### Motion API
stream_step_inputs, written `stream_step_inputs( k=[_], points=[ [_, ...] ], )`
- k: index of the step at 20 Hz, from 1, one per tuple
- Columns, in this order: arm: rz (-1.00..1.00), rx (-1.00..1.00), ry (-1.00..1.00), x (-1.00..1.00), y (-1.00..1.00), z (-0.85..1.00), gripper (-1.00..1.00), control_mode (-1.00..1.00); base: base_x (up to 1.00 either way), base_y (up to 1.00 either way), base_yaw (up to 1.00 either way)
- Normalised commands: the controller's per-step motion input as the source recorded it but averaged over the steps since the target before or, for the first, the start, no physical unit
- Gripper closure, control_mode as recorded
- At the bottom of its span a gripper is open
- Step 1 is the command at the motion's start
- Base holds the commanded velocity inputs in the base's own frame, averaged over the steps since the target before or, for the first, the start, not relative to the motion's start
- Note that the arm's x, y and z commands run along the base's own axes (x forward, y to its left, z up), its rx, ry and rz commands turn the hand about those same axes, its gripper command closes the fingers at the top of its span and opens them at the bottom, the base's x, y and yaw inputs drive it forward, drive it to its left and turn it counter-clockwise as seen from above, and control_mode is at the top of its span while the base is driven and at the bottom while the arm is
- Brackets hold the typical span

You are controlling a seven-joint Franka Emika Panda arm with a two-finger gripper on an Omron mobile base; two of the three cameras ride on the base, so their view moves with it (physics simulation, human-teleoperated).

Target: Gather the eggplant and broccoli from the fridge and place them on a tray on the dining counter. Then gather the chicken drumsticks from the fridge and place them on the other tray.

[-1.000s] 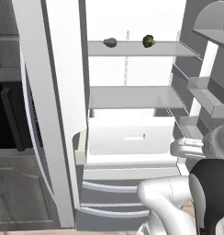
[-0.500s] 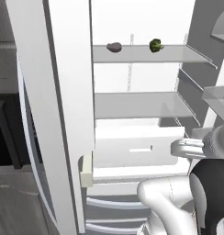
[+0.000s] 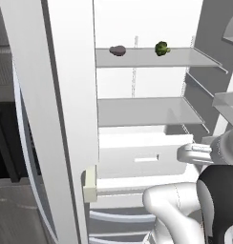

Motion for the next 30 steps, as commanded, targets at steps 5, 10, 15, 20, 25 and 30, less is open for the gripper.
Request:
stream_step_inputs(
  k=[5,10,15,20,25,30],
  points=[
    [0.0,0.0,0.0,0.0,0.0,0.0,-1.0,1.0,0.41,0.19,-0.09],
    [0.0,0.0,0.0,0.0,0.0,0.0,-1.0,1.0,0.49,0.19,-0.11],
    [0.0,0.0,0.0,0.0,0.0,0.0,-1.0,1.0,0.72,0.09,-0.07],
    [0.0,0.0,0.0,0.0,0.0,0.0,-1.0,1.0,0.86,0.0,-0.02],
    [0.0,0.0,0.0,0.0,0.0,0.0,-1.0,1.0,0.85,0.0,-0.03],
    [0.0,0.0,0.0,0.0,0.0,0.0,-1.0,1.0,0.47,0.0,0.0]
  ],
)
